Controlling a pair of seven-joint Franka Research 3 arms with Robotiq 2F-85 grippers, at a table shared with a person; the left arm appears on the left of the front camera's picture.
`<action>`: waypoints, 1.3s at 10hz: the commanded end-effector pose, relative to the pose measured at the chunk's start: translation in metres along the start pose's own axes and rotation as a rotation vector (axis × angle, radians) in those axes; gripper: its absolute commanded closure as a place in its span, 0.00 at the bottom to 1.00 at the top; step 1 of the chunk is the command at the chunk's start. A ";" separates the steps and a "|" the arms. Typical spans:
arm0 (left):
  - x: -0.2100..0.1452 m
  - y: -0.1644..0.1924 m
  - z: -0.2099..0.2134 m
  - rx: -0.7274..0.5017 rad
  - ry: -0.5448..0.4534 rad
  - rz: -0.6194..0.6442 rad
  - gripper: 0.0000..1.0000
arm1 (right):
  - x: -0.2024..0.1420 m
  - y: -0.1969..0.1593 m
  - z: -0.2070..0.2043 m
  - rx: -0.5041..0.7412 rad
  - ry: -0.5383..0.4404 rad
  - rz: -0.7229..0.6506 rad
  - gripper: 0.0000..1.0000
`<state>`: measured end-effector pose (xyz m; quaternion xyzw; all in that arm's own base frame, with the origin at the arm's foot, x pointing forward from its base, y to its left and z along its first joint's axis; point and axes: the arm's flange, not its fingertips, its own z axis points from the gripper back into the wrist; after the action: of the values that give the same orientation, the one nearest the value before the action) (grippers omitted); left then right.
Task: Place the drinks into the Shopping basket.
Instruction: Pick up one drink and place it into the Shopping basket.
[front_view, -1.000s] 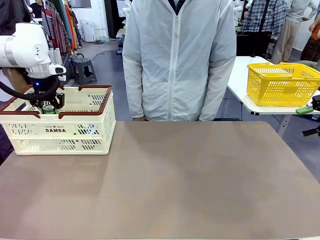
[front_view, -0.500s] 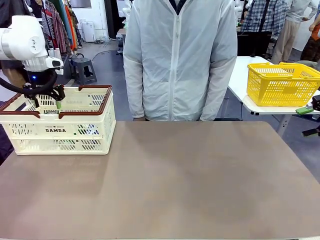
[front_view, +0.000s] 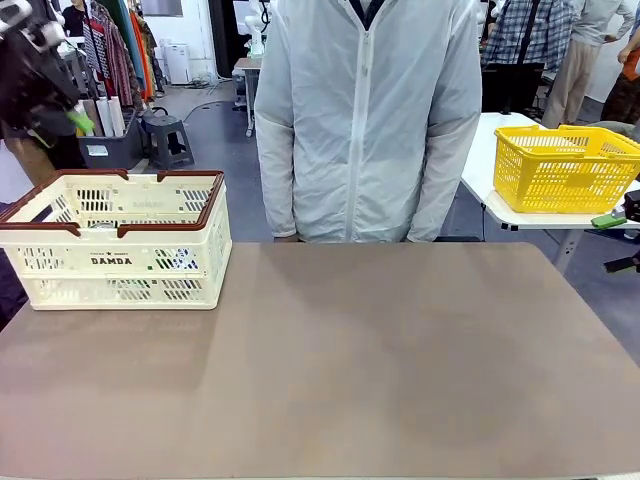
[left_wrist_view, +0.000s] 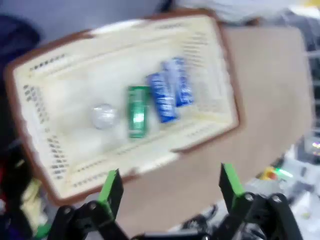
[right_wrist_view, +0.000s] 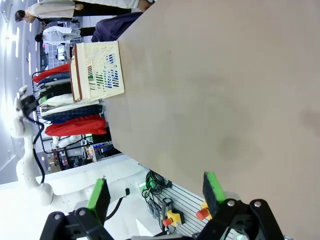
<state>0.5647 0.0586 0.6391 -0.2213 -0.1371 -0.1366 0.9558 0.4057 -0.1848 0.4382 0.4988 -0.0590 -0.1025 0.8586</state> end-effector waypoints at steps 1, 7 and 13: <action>-0.057 0.015 -0.002 -0.408 -0.155 0.188 0.00 | -0.002 0.003 0.001 -0.011 0.003 -0.015 0.00; -0.194 0.117 -0.053 -0.965 -0.567 0.551 0.00 | -0.002 0.003 0.001 -0.011 0.003 -0.015 0.00; -0.197 0.113 -0.037 -0.780 -0.445 0.540 0.00 | -0.002 0.003 0.001 -0.011 0.003 -0.015 0.00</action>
<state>0.4295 0.1768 0.4986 -0.6143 -0.2180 0.1177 0.7492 0.4057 -0.1850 0.4378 0.4988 -0.0588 -0.1029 0.8586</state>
